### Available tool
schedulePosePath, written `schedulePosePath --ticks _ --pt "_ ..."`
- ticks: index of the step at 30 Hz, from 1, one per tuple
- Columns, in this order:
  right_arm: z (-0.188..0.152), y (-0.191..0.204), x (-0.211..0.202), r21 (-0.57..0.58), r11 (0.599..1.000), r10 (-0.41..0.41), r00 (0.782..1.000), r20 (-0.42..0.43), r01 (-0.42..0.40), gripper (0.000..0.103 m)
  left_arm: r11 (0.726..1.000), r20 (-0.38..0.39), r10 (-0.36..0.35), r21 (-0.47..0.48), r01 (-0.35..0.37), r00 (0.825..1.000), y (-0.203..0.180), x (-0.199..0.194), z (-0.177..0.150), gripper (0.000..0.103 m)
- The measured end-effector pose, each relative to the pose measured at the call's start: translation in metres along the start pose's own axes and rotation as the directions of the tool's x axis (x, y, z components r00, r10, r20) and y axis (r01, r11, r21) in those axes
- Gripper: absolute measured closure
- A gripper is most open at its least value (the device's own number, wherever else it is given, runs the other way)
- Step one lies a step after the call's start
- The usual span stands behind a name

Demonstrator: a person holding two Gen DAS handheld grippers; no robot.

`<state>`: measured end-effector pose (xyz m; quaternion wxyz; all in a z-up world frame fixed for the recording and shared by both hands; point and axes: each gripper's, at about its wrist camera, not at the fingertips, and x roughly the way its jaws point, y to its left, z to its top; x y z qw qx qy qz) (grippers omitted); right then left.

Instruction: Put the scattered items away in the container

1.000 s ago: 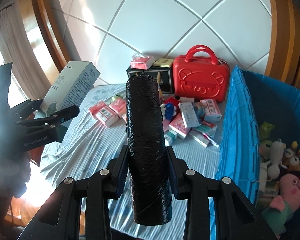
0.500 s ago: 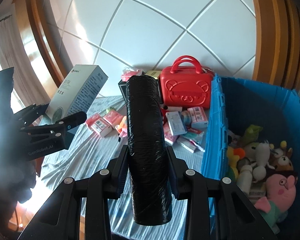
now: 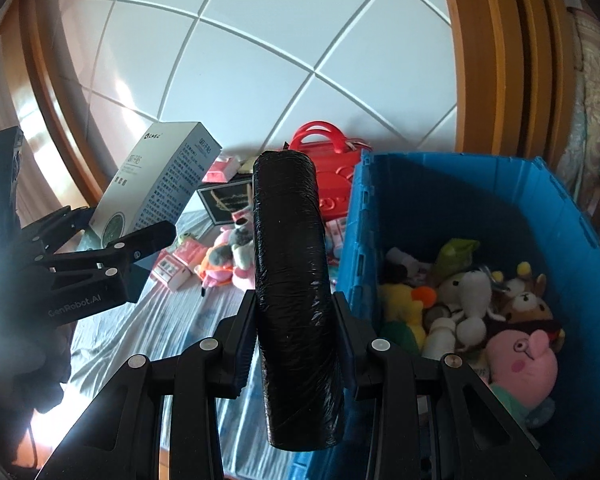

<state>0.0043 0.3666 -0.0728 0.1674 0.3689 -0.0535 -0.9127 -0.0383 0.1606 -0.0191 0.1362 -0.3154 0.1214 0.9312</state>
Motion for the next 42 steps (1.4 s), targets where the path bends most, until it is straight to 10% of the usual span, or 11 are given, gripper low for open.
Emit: schedulePosePath --ticks 42 --pt "-0.041 -0.184 -0.086 0.320 0.894 -0.329 0.944 -0.010 0.315 0.069 0.904 -0.046 -0.347 0.249 0.347 0.937 -0.210 0.056 0.075 0.028"
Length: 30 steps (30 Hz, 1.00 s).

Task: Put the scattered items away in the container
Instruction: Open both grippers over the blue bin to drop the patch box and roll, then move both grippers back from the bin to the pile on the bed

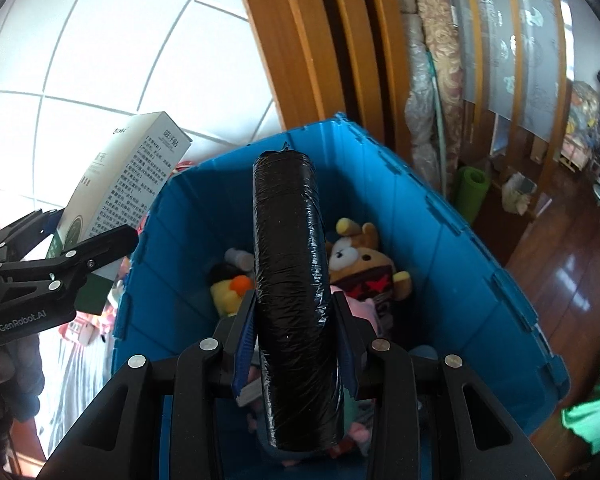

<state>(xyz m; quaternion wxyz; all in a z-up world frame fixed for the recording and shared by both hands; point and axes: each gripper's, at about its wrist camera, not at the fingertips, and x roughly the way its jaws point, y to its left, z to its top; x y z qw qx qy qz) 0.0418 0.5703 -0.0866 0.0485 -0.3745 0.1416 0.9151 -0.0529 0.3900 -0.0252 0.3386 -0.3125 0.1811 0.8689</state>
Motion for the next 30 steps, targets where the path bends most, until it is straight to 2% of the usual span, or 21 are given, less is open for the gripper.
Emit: schedulePosePath --ticks 7,10,11,12,13,14,16,21,30 --pt "0.004 -0.005 0.001 0.009 1.000 -0.011 1.000 0.008 0.011 0.069 1.000 0.002 -0.011 0.002 0.011 1.000 -0.003 0.007 0.006 0.028" --pt "0.005 -0.006 0.000 0.016 0.999 -0.027 0.999 0.019 0.027 0.067 0.999 0.014 -0.045 -0.015 0.045 0.999 -0.003 0.006 0.009 0.026" --pt "0.005 -0.007 -0.001 0.022 0.999 -0.048 0.998 0.033 0.047 0.065 0.999 0.012 -0.044 -0.022 0.044 0.999 -0.003 0.007 0.009 0.014" --pt "0.006 -0.009 -0.003 0.034 0.997 -0.073 0.996 0.050 0.071 0.045 0.999 0.016 -0.033 -0.032 0.034 0.999 -0.002 0.007 0.009 0.003" --pt "0.007 -0.011 -0.005 0.047 0.996 -0.083 0.995 0.062 0.081 0.017 0.999 0.026 -0.024 -0.047 0.026 0.999 0.002 0.005 0.009 0.000" --pt "0.008 -0.013 -0.008 0.064 0.995 -0.081 0.993 0.085 0.076 0.001 0.998 0.020 -0.023 -0.065 0.024 1.000 0.006 0.005 0.007 0.000" --pt "0.011 -0.012 -0.010 0.064 0.996 -0.067 0.993 0.095 0.061 0.002 0.995 0.003 -0.027 -0.097 0.027 1.000 0.015 0.006 0.003 0.000" --pt "0.012 0.001 -0.001 0.041 0.999 -0.027 0.997 0.077 0.024 0.002 0.993 -0.021 0.013 -0.119 -0.016 1.000 0.032 0.003 -0.012 0.000" --pt "0.015 0.041 0.009 -0.018 0.999 0.039 0.996 0.080 -0.038 0.002 0.984 -0.022 0.088 -0.154 -0.090 0.996 0.066 -0.018 -0.036 0.000"
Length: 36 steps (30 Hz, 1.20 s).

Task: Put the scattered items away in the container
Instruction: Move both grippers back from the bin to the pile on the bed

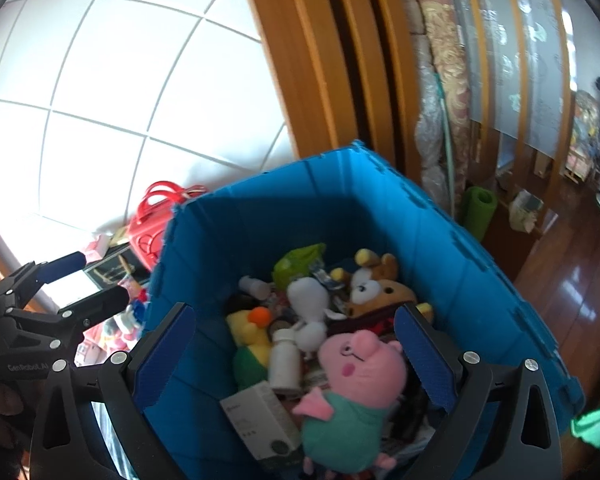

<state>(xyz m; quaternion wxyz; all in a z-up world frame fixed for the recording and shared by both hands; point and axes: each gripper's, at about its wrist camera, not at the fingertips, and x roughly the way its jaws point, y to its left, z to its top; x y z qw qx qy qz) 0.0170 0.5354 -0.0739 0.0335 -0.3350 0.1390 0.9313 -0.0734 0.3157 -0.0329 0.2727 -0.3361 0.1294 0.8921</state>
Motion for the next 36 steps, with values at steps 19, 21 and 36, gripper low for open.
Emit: schedulePosePath --ticks 19,21,36 --pt "-0.007 0.125 0.033 -0.150 0.973 0.171 0.984 -0.045 -0.176 0.002 0.971 -0.053 0.178 -0.152 -0.185 0.982 0.120 -0.044 -0.073 0.000" --pt "-0.009 0.137 0.036 -0.163 0.969 0.179 0.982 -0.054 -0.185 0.002 0.966 -0.055 0.190 -0.166 -0.197 0.980 0.133 -0.049 -0.080 0.000" --pt "-0.029 0.249 0.077 -0.297 0.930 0.189 0.974 -0.128 -0.219 0.002 0.925 -0.118 0.224 -0.286 -0.249 0.967 0.240 -0.059 -0.139 0.000"
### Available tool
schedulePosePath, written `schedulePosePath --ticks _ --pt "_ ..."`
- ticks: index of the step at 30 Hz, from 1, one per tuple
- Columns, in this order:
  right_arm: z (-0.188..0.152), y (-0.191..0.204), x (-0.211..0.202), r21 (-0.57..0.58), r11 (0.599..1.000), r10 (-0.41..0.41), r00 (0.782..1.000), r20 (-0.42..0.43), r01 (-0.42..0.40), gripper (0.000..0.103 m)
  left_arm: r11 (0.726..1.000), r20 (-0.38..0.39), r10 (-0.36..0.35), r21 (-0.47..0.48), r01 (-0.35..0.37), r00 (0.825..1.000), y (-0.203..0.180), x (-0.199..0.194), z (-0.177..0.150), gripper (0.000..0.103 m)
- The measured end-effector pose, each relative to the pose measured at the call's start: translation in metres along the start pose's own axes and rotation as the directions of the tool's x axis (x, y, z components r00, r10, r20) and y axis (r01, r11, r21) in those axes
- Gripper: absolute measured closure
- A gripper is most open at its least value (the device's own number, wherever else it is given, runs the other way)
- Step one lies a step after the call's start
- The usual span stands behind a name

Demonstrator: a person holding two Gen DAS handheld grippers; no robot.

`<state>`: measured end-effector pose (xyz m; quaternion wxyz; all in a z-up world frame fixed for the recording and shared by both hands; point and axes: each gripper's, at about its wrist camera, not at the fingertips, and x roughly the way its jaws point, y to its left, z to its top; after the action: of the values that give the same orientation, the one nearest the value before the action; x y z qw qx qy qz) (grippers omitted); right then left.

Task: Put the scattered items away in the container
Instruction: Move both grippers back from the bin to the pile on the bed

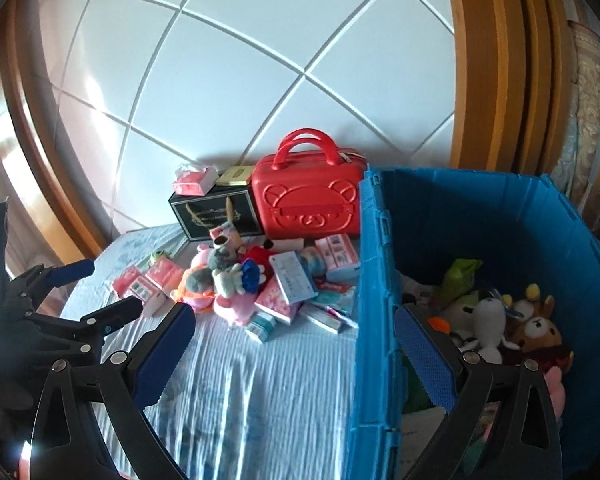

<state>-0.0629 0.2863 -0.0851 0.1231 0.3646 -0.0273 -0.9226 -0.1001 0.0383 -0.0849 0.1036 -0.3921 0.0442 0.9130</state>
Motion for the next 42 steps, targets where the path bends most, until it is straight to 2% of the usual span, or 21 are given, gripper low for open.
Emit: schedulePosePath --ticks 7,17,28,34,42 --pt "-0.007 0.043 0.040 -0.030 0.999 0.021 0.998 -0.054 -0.023 0.002 0.998 -0.035 0.026 -0.052 -0.028 0.999 0.058 0.009 -0.017 0.000" --pt "-0.025 0.080 0.091 -0.074 0.997 0.011 0.992 -0.125 -0.020 0.002 0.991 -0.071 0.059 -0.116 -0.067 0.996 0.123 0.026 -0.035 0.000" --pt "-0.024 0.074 0.173 -0.076 0.996 -0.063 0.976 -0.210 0.048 0.002 0.988 -0.081 0.098 -0.110 -0.107 0.992 0.145 0.082 -0.035 0.000" --pt "-0.019 0.067 0.207 -0.099 0.992 -0.097 0.970 -0.224 0.076 0.002 0.984 -0.088 0.091 -0.145 -0.103 0.992 0.157 0.123 -0.033 0.000" --pt "-0.018 0.055 0.255 -0.098 0.990 -0.120 0.962 -0.244 0.099 0.002 0.986 -0.089 0.095 -0.126 -0.106 0.992 0.153 0.173 -0.025 0.000"
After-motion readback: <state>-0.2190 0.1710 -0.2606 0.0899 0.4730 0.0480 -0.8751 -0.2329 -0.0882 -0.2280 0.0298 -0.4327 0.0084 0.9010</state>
